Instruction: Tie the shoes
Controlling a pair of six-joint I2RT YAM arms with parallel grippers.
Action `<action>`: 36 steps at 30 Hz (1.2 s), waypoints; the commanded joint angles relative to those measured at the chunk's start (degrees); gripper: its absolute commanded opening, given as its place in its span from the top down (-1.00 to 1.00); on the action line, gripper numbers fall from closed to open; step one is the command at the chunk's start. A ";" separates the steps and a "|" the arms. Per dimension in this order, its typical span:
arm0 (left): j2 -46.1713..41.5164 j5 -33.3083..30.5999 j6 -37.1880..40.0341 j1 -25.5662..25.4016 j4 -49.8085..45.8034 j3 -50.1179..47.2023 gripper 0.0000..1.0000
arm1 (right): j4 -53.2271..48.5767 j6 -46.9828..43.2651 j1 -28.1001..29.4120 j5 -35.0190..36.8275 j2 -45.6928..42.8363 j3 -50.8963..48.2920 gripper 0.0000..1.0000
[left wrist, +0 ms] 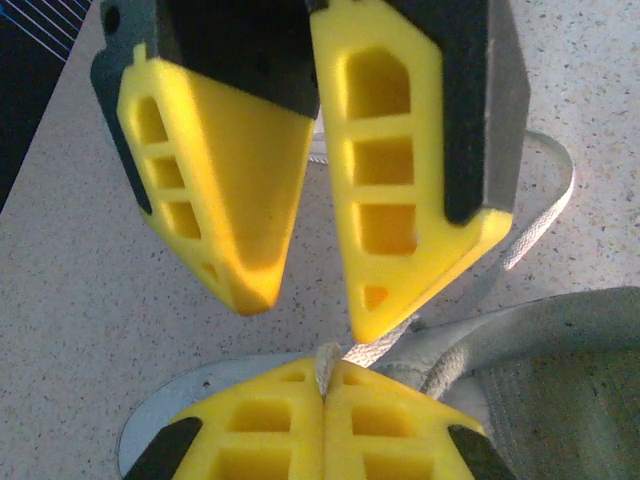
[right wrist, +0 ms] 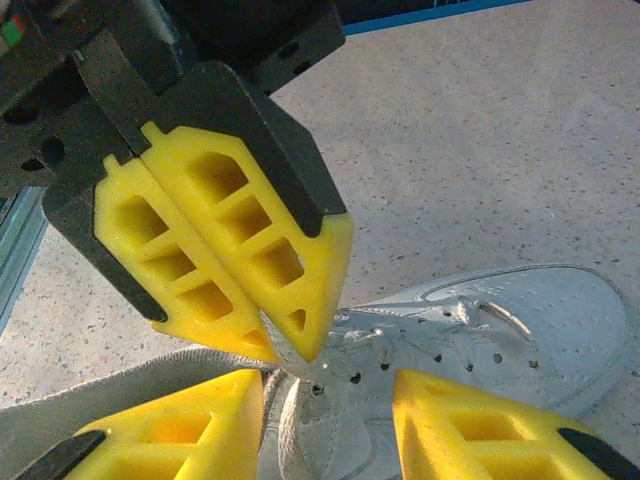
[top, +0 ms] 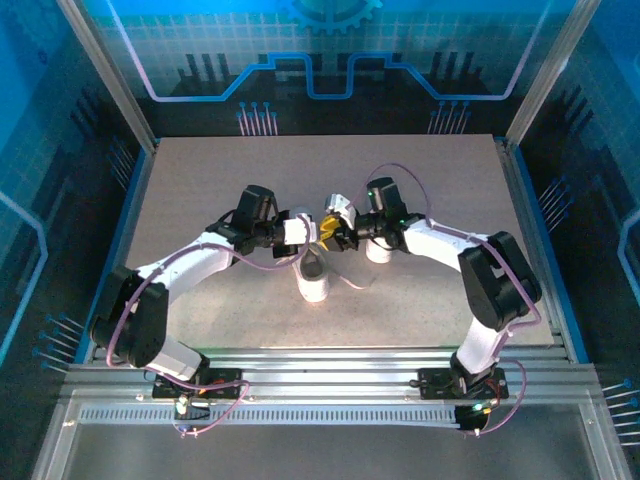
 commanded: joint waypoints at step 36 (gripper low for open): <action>2.51 -0.83 3.09 0.48 -1.12 2.54 0.70 | 4.03 1.33 3.19 8.68 -3.89 -4.98 1.00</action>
